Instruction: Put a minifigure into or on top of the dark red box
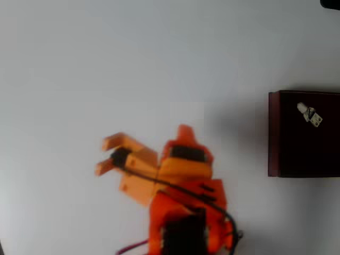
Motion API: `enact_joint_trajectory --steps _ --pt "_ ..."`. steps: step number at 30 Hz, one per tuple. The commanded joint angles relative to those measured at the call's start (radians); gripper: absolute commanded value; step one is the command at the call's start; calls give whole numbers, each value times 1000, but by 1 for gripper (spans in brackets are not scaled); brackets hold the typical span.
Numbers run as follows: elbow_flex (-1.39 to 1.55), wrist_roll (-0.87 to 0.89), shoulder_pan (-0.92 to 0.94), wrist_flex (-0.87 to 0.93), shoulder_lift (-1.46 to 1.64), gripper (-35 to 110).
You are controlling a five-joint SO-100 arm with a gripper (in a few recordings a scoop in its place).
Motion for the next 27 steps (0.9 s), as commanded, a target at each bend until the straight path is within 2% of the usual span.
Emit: enact_joint_trajectory --steps 1,2,8,12,17,25,27 --pt "138 64 -175 -71 140 5" --pt "169 71 -215 -95 155 0" --pt "337 43 -379 -276 206 0" --pt "492 43 -422 -354 391 0" --pt "772 46 -434 -212 1000 3" --pt "796 81 -453 -87 1000 0" --pt "836 40 -453 -75 999 0"
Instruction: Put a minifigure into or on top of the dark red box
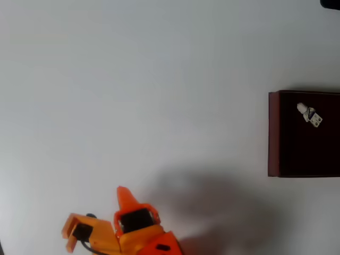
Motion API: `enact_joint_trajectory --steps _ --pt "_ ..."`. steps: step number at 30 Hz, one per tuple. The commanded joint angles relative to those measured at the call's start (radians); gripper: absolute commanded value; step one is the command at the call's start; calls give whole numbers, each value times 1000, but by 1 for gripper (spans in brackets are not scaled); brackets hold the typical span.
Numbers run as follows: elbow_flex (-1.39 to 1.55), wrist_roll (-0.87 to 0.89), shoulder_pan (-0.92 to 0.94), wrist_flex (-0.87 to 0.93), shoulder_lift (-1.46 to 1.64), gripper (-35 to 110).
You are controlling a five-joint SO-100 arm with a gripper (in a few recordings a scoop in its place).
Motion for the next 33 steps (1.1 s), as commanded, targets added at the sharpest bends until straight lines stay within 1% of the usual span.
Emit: enact_joint_trajectory --steps 1,2,3,6,9,11,14,16,33 --pt "69 -23 -5 26 15 0" --pt "92 -69 -3 15 15 0" --pt "115 -150 2 12 15 0" --pt "133 -183 -25 15 15 0" --pt "129 -183 -57 40 17 0" --pt "121 -181 -89 89 34 0" --pt "129 -198 -147 101 69 0" --pt "129 -202 -146 101 67 3" --pt "129 -199 -146 101 67 0"
